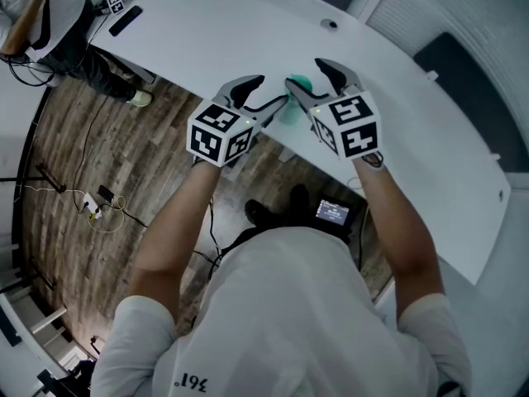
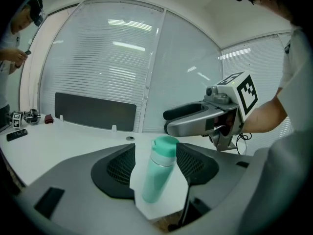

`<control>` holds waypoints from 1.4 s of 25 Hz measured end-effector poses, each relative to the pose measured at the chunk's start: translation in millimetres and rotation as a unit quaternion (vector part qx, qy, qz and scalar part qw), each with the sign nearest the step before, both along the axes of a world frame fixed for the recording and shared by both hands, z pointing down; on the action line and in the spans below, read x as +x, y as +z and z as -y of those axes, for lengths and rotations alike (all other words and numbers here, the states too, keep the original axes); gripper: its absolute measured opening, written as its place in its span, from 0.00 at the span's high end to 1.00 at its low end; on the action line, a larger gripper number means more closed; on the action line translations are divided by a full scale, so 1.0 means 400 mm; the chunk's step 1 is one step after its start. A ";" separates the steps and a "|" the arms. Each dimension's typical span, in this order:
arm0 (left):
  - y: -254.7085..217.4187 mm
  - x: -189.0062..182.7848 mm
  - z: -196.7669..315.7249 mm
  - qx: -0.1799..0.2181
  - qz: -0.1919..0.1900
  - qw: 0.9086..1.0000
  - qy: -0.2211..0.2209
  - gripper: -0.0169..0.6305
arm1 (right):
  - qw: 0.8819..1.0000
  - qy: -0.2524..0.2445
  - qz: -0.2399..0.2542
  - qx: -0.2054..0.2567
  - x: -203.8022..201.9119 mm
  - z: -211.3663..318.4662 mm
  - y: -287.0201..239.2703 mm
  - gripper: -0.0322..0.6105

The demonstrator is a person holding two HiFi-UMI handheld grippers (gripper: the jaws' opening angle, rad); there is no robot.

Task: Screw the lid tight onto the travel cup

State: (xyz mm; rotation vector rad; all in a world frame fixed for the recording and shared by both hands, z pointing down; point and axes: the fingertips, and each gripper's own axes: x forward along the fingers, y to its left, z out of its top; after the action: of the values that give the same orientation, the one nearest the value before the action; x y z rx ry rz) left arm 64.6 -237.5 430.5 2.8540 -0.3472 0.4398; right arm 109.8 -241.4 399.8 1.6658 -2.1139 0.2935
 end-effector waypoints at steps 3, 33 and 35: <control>-0.046 -0.009 0.013 0.004 -0.021 1.000 -0.010 0.55 | 1.000 0.016 -0.003 0.021 0.017 -0.001 -0.045 0.59; -0.270 -0.247 -0.211 -0.045 -0.185 0.980 -0.049 0.93 | 0.991 0.092 0.053 0.077 -0.046 -0.262 -0.167 0.91; -0.272 -0.256 -0.227 -0.039 -0.183 0.981 -0.056 0.93 | 0.992 0.087 0.059 0.075 -0.047 -0.276 -0.158 0.92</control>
State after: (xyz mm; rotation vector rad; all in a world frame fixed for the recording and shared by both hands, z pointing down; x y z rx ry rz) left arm -38.0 -146.6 321.7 2.7446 -0.4054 -0.0937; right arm 91.0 -131.2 336.8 1.9705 -2.1233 0.3006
